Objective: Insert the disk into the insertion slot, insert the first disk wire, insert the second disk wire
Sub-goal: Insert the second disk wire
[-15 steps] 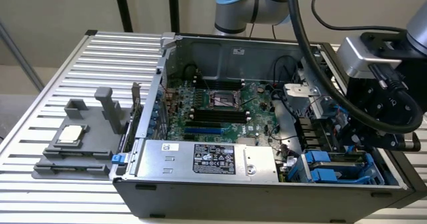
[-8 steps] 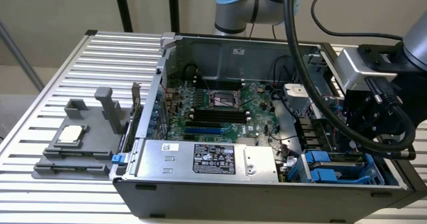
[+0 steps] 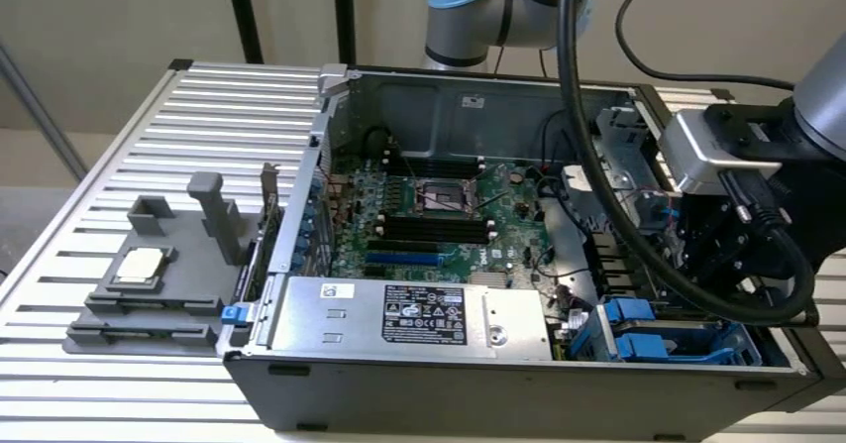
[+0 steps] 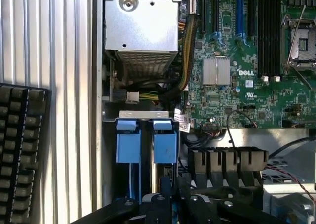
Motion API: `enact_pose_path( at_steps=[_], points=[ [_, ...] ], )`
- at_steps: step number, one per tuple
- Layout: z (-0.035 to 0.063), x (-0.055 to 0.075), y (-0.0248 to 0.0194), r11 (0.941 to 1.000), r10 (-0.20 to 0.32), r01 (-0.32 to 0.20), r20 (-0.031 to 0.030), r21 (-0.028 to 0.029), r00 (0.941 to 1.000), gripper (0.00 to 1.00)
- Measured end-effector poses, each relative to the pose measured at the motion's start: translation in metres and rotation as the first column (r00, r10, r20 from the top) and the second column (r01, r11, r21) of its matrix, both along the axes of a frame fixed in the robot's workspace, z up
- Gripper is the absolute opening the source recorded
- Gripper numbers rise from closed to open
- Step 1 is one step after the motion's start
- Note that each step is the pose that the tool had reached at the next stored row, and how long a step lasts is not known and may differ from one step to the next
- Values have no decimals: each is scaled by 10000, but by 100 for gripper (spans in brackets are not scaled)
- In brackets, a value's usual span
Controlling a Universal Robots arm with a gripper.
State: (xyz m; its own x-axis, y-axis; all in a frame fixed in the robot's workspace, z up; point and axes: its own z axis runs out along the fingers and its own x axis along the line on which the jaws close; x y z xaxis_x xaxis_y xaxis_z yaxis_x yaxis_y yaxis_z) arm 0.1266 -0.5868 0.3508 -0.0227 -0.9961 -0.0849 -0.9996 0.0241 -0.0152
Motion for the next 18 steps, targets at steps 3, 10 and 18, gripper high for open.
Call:
enact_pose_path(
  at_steps=[3, 10, 18],
  points=[
    [-26, -7, -4, 10000, 0, 0, 56, 10, 10000, 16],
    [-49, -13, -4, 10000, 0, -1, 88, 11, 10000, 16],
    [-76, -13, -4, 10000, 1, -1, 89, 12, 10000, 16]
  ],
)
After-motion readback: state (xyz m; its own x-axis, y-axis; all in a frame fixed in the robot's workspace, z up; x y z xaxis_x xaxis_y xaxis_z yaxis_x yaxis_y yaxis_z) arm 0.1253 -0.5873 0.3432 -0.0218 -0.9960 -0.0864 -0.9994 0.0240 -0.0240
